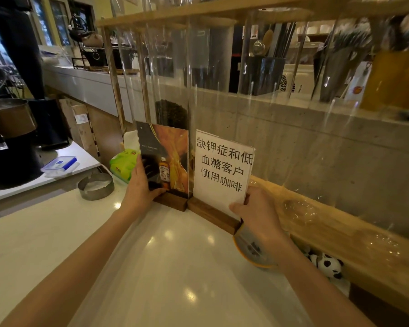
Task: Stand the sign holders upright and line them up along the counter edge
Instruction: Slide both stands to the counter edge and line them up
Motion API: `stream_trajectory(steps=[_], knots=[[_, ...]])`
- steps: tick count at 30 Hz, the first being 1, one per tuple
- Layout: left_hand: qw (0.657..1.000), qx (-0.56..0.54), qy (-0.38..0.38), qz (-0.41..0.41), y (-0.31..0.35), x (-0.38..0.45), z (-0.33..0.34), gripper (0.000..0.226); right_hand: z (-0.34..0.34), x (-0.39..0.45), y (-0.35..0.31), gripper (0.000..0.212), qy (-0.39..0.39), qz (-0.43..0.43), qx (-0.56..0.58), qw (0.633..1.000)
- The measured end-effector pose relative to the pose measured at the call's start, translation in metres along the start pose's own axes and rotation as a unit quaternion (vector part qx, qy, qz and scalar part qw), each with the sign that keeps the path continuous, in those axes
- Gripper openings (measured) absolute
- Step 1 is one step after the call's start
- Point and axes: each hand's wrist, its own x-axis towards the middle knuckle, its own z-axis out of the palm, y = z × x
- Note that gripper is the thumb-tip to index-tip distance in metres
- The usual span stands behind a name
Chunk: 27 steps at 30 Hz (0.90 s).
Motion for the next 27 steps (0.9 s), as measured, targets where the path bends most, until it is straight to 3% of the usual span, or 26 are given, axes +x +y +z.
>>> stream_trajectory(steps=[5,9,12,15,18,21,27], knots=[[1.000,0.011,-0.005,0.007,0.002,-0.002,0.002,0.108,-0.017,0.006,-0.018,0.045,-0.002,-0.006,0.006,1.000],[1.000,0.001,-0.001,-0.002,0.013,-0.011,0.001,0.100,-0.038,0.016,-0.049,0.042,0.022,-0.054,0.081,0.995],[0.999,0.015,0.015,-0.034,0.024,-0.022,-0.002,0.081,-0.052,0.036,-0.083,0.042,0.049,-0.137,-0.003,0.989],[0.995,0.036,-0.007,-0.095,0.027,-0.036,0.000,0.060,-0.047,0.060,-0.117,0.034,-0.010,-0.237,-0.099,0.966],[0.990,0.050,-0.029,-0.130,0.023,-0.048,0.004,0.040,-0.023,0.083,-0.141,0.032,-0.092,-0.318,-0.221,0.917],[0.989,0.039,-0.031,-0.140,0.025,-0.053,0.009,0.027,0.000,0.100,-0.152,0.034,-0.143,-0.337,-0.287,0.885],[0.990,0.048,-0.034,-0.131,0.029,-0.049,0.013,0.031,0.015,0.114,-0.151,0.024,-0.187,-0.314,-0.227,0.903]])
